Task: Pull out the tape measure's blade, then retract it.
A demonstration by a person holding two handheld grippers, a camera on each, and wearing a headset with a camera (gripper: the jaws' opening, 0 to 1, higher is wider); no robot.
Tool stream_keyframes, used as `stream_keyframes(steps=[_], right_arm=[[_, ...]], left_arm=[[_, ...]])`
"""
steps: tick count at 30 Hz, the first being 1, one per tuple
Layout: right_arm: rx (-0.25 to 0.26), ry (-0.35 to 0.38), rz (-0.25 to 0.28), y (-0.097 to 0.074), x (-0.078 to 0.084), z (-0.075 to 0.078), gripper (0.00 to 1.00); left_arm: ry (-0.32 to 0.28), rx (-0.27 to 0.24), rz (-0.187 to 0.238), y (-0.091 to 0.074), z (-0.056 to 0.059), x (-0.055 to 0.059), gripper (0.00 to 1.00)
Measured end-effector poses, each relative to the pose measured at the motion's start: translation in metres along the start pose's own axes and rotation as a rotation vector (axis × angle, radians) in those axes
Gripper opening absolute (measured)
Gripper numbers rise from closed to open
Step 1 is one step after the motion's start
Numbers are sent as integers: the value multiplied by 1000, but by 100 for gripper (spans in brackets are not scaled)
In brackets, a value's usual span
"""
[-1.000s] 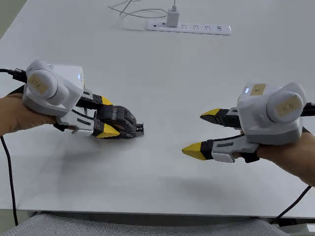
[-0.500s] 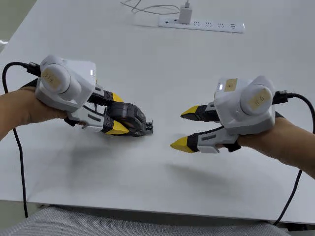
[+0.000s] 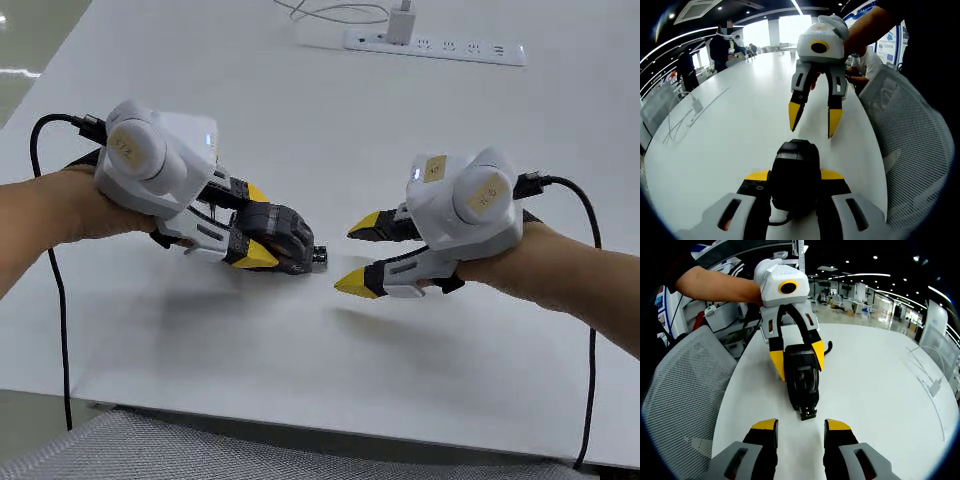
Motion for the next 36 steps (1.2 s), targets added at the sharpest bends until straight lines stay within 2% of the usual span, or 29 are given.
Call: stream_keyframes(steps=[6, 14, 21, 29, 31, 36], right_arm=[[-7, -23, -9, 8, -2, 5, 29], [-40, -42, -23, 18, -1, 12, 24], [-58, -60, -35, 23, -2, 12, 21], [-87, -118, -40, 28, -3, 11, 12], [-86, -156, -41, 29, -3, 11, 12], [-101, -170, -43, 30, -4, 13, 11]], left_arm=[[-3, 6, 3, 0, -1, 0, 29], [-4, 11, 5, 1, -2, 1, 29], [-3, 12, 9, 1, -2, 1, 29], [-2, 12, 11, 1, -2, 1, 29], [-1, 11, 11, 1, -2, 1, 29], [-3, 11, 12, 1, -2, 1, 29]])
Point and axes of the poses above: the centre of the closed fingertips' face, and the gripper's own axes: y roughly forward along the fingers, z roughly to its right, x roughly out of its underside, the point moved 4 cm from there along -y, roughly backward along the fingers, and after that the axes turned 10 degrees about y, right-handed, at the moved point
